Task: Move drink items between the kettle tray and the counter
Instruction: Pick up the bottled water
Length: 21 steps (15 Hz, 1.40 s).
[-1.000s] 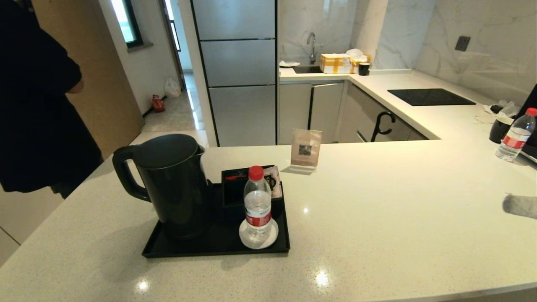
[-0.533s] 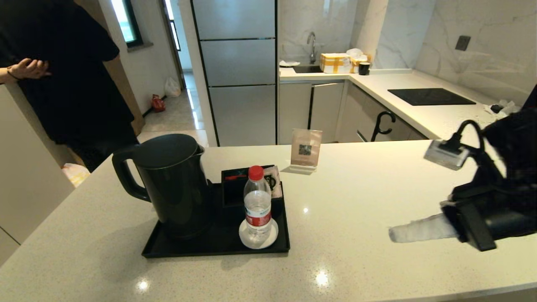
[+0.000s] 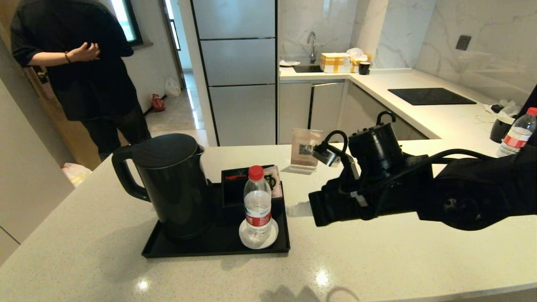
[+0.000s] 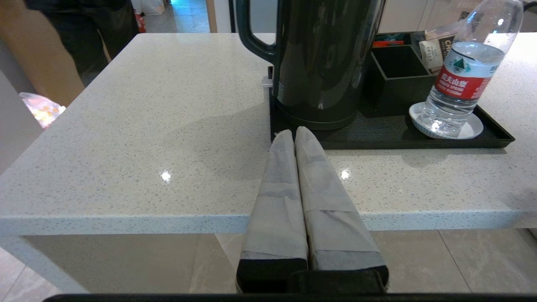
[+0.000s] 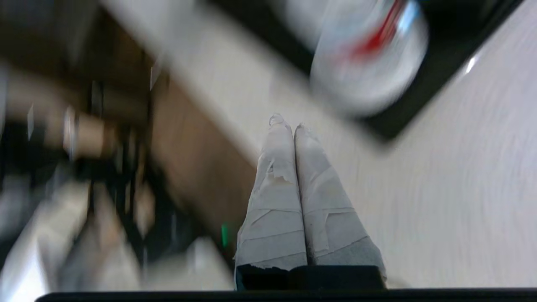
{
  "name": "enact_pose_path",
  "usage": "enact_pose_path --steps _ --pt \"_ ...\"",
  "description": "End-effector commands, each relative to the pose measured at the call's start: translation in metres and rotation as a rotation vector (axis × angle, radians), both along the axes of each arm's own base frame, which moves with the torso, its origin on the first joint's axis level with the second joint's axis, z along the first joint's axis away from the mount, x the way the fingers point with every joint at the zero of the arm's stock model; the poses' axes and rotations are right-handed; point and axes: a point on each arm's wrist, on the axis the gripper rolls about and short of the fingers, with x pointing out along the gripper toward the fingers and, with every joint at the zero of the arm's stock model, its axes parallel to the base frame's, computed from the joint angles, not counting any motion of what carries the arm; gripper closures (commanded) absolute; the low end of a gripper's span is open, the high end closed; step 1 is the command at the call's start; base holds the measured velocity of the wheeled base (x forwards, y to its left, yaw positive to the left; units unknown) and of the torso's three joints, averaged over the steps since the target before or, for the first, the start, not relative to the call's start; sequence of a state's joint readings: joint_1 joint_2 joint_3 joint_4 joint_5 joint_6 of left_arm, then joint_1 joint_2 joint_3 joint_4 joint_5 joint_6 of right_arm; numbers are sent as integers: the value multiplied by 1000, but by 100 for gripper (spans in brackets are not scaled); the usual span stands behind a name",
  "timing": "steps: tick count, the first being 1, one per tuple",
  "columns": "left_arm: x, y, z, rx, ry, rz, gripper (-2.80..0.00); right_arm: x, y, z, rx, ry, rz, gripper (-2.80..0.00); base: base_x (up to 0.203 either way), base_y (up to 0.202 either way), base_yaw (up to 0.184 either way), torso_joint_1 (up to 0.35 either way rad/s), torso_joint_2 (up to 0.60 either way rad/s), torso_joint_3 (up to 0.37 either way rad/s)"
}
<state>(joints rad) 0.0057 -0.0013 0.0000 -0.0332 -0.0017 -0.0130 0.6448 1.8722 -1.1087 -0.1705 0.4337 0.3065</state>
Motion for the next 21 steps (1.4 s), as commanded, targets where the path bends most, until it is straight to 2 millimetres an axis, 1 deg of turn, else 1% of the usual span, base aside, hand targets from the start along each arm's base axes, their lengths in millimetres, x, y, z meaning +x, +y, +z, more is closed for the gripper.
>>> enact_pose_path --steps 1,3,4,6,10,13,16,17,19,21 --pt "0 0 0 -1 1 1 0 5 14 -11 14 2 -8 -280 0 0 0 0 0 0" --pt "0 0 0 -1 1 1 0 12 22 -22 -29 -11 12 -280 0 0 0 0 0 0" --pt "0 0 0 1 1 -1 0 19 26 -24 -33 -23 5 -280 0 0 0 0 0 0" --pt "0 0 0 -1 1 1 0 23 27 -25 -50 -53 -30 -280 0 0 0 0 0 0" --pt "0 0 0 1 1 1 0 42 39 -38 12 -209 -117 -280 0 0 0 0 0 0" --pt "0 0 0 -1 1 1 0 49 46 -40 15 -226 -133 -280 0 0 0 0 0 0" --pt "0 0 0 0 1 1 0 48 47 -39 15 -227 -131 -280 0 0 0 0 0 0" --pt "0 0 0 0 1 1 0 44 46 -31 24 -236 -126 -280 0 0 0 0 0 0" --pt "0 0 0 -1 1 1 0 36 54 -29 25 -230 -99 -280 0 0 0 0 0 0" --pt "0 0 0 -1 1 1 0 25 68 -32 26 -222 -59 -280 0 0 0 0 0 0"
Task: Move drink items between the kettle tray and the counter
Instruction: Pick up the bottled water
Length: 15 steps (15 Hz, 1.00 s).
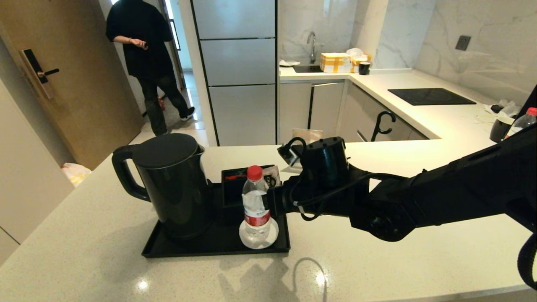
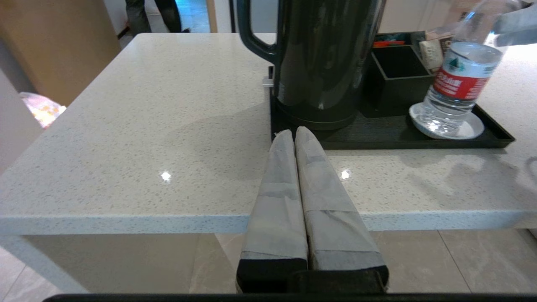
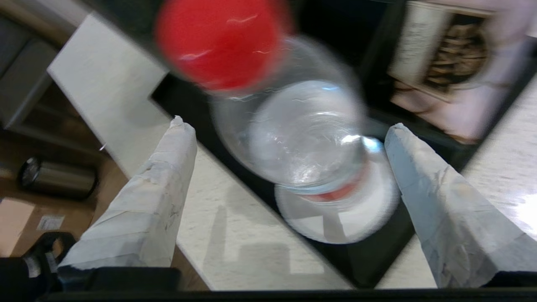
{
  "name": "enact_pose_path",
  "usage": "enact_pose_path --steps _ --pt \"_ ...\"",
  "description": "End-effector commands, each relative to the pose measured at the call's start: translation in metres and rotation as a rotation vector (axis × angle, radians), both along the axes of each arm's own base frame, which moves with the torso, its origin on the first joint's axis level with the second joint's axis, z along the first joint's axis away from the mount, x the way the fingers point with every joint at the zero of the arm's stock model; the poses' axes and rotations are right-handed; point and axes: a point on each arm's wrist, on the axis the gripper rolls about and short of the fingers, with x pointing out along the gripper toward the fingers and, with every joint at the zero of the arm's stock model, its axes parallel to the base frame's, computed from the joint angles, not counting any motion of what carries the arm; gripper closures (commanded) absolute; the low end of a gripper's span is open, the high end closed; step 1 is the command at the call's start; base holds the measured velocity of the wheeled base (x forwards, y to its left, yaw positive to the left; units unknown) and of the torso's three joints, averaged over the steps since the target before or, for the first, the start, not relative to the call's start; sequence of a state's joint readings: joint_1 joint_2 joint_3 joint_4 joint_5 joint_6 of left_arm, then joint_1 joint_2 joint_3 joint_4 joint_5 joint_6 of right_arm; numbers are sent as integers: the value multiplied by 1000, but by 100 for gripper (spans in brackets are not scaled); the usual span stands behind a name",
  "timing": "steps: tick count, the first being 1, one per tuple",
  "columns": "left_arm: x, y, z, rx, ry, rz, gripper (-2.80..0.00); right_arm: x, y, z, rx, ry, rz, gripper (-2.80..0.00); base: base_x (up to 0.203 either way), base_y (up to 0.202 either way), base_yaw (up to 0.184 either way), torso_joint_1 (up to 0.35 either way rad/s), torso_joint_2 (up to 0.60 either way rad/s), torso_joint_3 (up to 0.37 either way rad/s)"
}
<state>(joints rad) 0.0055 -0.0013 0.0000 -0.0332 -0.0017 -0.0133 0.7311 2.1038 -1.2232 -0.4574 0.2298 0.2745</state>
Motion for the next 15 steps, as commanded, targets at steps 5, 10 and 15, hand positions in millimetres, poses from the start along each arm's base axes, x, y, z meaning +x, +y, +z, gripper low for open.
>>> enact_pose_path --steps 5,10,15 --pt "0 0 0 -1 1 1 0 -3 23 -22 -20 19 38 -280 0 0 0 0 0 0" --pt "0 0 0 -1 1 1 0 15 32 -52 -59 -49 -87 -280 0 0 0 0 0 0" --pt "0 0 0 -1 1 1 0 31 41 -70 -95 -86 -167 -280 0 0 0 0 0 0"
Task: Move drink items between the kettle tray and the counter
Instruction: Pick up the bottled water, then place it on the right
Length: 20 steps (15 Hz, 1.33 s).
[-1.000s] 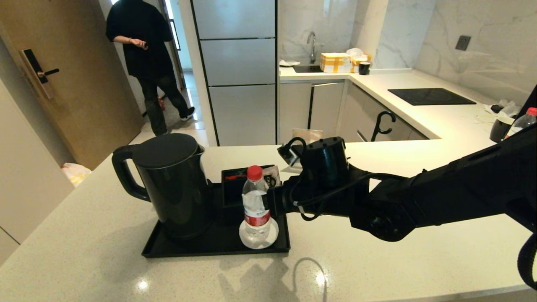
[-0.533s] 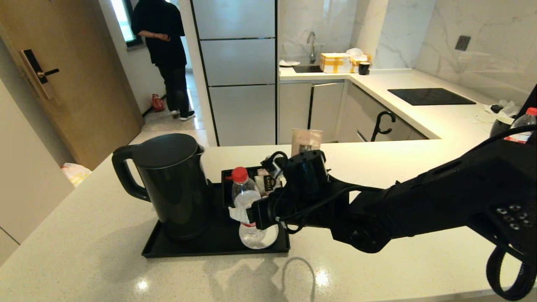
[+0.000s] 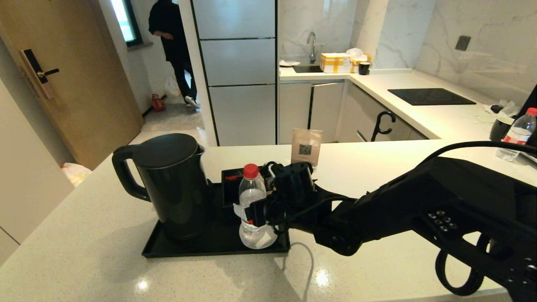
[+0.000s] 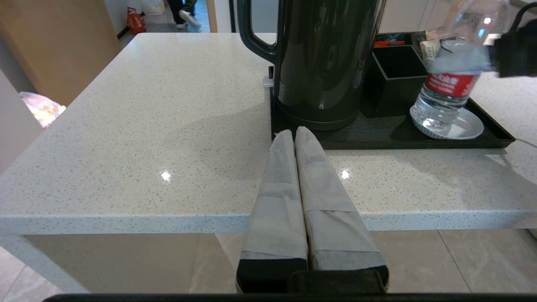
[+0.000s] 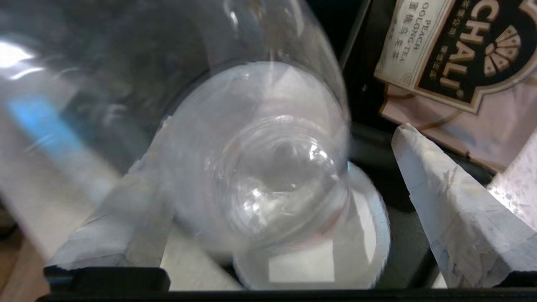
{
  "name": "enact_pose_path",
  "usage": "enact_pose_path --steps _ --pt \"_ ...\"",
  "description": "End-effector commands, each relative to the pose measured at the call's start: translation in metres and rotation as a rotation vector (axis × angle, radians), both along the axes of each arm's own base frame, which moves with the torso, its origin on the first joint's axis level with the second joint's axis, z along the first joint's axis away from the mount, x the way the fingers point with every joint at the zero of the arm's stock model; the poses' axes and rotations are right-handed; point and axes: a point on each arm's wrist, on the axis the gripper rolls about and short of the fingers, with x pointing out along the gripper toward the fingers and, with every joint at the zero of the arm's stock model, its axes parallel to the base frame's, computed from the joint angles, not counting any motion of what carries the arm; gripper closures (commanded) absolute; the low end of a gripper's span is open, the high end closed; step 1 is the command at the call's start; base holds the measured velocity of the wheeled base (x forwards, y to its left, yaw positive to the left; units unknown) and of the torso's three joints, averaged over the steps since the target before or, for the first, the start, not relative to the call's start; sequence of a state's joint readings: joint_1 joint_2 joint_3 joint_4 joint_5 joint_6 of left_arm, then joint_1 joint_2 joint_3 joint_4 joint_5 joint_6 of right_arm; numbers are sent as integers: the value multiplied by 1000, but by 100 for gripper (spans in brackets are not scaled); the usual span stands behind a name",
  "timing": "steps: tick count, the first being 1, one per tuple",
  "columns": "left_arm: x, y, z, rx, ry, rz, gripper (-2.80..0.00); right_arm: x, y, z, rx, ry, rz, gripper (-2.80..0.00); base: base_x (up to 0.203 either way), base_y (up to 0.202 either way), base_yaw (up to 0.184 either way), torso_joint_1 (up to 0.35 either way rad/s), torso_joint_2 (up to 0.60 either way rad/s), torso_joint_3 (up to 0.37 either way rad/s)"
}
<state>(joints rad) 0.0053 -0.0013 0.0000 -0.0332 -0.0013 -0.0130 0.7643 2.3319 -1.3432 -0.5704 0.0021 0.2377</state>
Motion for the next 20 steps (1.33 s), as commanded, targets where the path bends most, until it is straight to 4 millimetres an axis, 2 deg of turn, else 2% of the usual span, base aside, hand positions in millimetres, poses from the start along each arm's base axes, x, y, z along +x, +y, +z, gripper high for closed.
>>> enact_pose_path --steps 1,3,4,5,6,7,10,12,14,15,16,20 --pt "0 0 0 -1 1 1 0 10 7 -14 -14 -9 -43 -280 0 0 0 0 0 0" --pt "0 0 0 -1 1 1 0 11 8 -11 -11 -19 -50 -280 0 0 0 0 0 0" --pt "0 0 0 0 1 1 0 11 8 -9 -14 -18 -49 -215 0 0 0 0 0 0" --pt "0 0 0 -1 1 1 0 9 7 -7 -18 -20 -46 0 0 0 0 0 0 0" --pt "0 0 0 1 1 1 0 9 7 -7 -19 -19 -46 0 0 0 0 0 0 0" --pt "0 0 0 -1 1 1 0 7 5 2 -11 -27 -45 0 0 0 0 0 0 0" --pt "0 0 0 -1 1 1 0 -9 -7 51 16 -45 -37 0 0 0 0 0 0 0" --pt "0 0 0 -1 1 1 0 -24 -16 77 25 -48 -28 0 0 0 0 0 0 0" --pt "0 0 0 -1 1 1 0 -45 -35 116 45 -80 -43 0 0 0 0 0 0 0" --pt "0 0 0 -1 1 1 0 -52 -49 130 34 -98 -98 0 0 0 0 0 0 0" --pt "0 0 0 -1 1 1 0 -51 -68 134 -4 -115 -215 0 0 0 0 0 0 0" --pt "0 0 0 -1 1 -1 0 -11 -180 126 -76 -157 -708 0 0 0 0 0 0 0"
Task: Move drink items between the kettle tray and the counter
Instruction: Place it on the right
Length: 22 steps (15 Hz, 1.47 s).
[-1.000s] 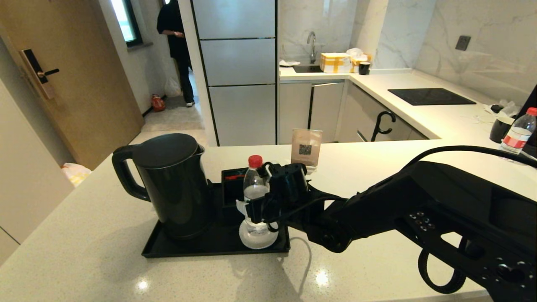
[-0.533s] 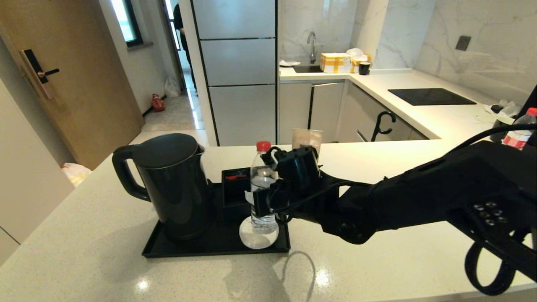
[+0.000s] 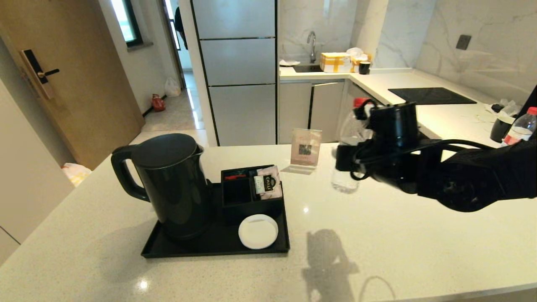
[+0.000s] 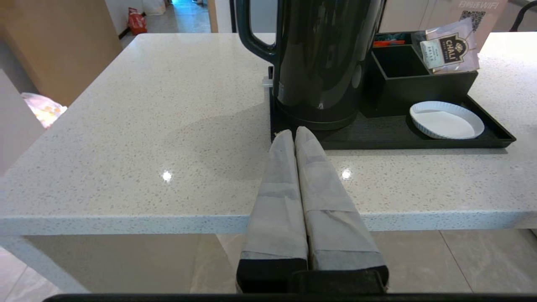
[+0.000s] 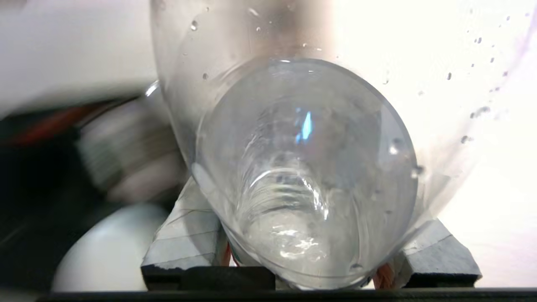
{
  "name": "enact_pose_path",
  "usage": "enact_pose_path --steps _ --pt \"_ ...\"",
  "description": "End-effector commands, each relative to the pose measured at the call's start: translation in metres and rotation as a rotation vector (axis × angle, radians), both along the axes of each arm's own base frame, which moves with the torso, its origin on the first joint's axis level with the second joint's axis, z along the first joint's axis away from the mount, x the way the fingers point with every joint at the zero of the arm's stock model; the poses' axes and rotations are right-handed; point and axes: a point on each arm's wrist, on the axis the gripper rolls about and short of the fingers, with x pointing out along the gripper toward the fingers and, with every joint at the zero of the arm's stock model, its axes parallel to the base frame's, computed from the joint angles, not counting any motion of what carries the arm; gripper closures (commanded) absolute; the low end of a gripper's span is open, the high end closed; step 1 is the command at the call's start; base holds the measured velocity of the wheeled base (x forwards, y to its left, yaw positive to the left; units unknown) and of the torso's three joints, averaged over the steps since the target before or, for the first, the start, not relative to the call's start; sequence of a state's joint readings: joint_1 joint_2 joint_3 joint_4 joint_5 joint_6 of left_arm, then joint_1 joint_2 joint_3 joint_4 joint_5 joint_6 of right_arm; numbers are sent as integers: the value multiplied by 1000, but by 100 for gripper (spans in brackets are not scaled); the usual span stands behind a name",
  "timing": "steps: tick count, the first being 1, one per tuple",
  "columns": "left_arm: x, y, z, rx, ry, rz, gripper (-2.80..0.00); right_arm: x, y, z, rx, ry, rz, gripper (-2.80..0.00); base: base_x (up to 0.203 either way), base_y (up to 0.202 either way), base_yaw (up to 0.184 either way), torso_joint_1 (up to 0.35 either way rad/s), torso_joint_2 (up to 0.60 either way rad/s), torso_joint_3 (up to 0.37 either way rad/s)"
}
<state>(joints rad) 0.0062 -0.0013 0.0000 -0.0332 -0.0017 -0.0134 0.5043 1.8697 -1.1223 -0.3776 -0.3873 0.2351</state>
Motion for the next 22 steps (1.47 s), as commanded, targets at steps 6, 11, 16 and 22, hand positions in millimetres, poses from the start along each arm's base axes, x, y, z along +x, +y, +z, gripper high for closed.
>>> enact_pose_path --steps 6,11,16,22 --pt "0 0 0 0 1 0 0 40 -171 -22 0 -196 -556 0 0 0 0 0 0 0" --pt "0 0 0 1 1 0 0 63 -212 -95 -105 -264 -666 0 0 0 0 0 0 0" --pt "0 0 0 0 1 0 0 70 -219 -187 -196 -153 -666 0 0 0 0 0 0 0" --pt "0 0 0 0 1 0 0 70 -220 -210 -214 -102 -661 -280 0 0 0 0 0 0"
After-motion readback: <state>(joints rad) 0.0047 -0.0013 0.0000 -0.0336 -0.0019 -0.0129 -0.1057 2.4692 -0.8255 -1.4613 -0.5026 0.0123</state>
